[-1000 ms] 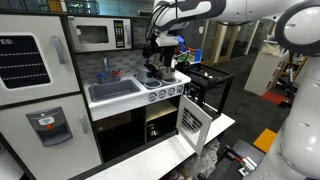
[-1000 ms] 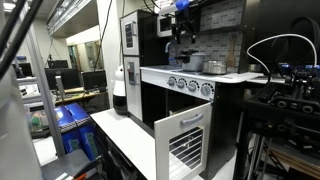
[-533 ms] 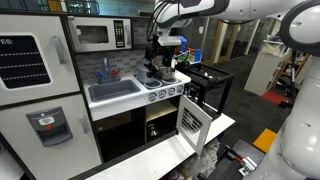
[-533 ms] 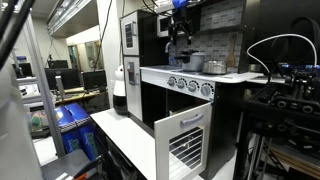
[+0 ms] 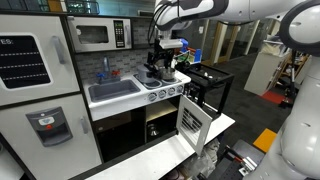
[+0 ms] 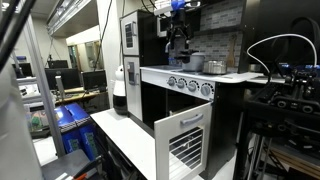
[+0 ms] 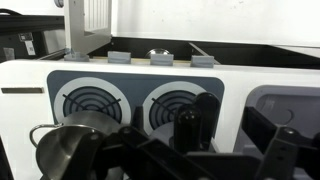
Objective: Remove the grey lid from the silver pot and place it on top of the grey pot
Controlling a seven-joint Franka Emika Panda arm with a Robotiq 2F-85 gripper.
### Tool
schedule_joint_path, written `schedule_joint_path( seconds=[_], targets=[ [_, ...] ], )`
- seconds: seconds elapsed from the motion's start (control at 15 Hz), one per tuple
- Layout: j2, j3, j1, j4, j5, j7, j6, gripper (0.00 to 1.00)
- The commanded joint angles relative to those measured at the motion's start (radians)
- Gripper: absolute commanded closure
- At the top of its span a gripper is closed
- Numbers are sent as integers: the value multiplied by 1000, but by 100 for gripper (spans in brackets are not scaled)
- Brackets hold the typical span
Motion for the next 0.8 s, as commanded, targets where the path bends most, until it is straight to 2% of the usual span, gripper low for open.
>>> schedule_joint_path(
  seconds=[0.0,0.73],
  targets=[
    [1,4,-10,-14,8,-4,-8,0],
    [46,0,-19,-9,11,-42,43,0]
  ],
)
